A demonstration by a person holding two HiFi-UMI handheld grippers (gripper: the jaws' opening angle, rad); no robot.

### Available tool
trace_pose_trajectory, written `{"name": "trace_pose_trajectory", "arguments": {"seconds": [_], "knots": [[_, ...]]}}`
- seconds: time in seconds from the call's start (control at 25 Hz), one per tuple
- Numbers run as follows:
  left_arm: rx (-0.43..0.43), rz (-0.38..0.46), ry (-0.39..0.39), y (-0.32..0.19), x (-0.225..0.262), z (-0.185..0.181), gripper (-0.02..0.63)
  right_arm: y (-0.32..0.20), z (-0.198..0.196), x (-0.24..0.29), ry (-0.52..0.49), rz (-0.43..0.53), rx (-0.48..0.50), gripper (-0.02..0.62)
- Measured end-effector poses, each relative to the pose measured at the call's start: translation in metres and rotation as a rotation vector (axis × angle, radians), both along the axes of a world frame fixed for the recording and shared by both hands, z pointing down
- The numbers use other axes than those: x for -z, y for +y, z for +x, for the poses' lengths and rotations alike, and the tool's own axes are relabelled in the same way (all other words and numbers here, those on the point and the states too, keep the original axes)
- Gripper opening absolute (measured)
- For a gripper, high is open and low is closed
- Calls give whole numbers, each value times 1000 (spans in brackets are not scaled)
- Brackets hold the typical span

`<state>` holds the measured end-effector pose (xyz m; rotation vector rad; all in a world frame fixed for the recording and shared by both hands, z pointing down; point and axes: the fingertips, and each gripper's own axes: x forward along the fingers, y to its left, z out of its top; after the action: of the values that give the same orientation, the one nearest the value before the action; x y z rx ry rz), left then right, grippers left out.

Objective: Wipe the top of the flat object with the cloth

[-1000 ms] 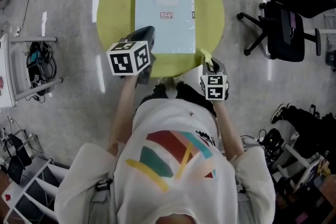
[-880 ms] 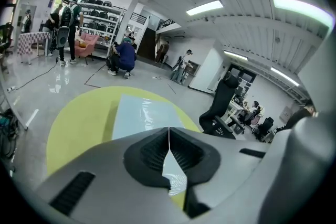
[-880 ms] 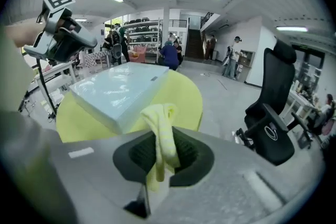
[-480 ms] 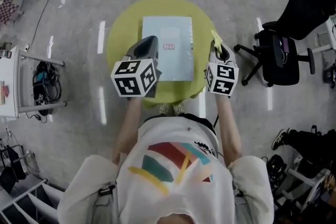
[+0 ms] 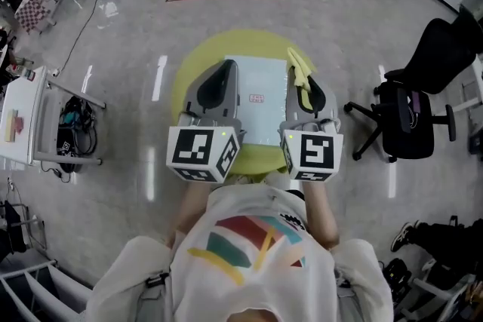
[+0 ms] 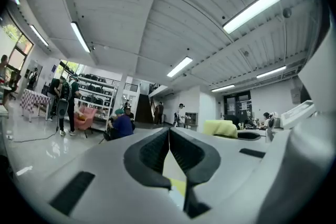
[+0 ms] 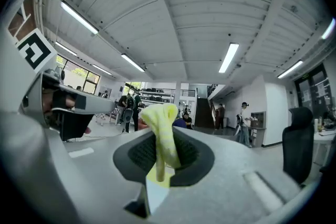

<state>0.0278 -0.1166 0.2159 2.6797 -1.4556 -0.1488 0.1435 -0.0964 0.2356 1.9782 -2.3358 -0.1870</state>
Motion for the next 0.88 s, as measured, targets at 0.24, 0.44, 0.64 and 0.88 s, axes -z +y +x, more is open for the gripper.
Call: {"name": "trace_pose_trajectory", "arguments": {"seconds": [0.24,0.44,0.64,0.88], "knots": [[43,78,-6,6,15,-10,15,10,-20,15,20,57,37,28],[63,117,-8,9,26,-13,15,9,-29,23,29,79,76,28],[77,140,-19,10,34,-16,15,10,-35,29,31,95,92,28],[84,162,-32,13,39,-16,15,12,-39,34,28,103,109,28]]}}
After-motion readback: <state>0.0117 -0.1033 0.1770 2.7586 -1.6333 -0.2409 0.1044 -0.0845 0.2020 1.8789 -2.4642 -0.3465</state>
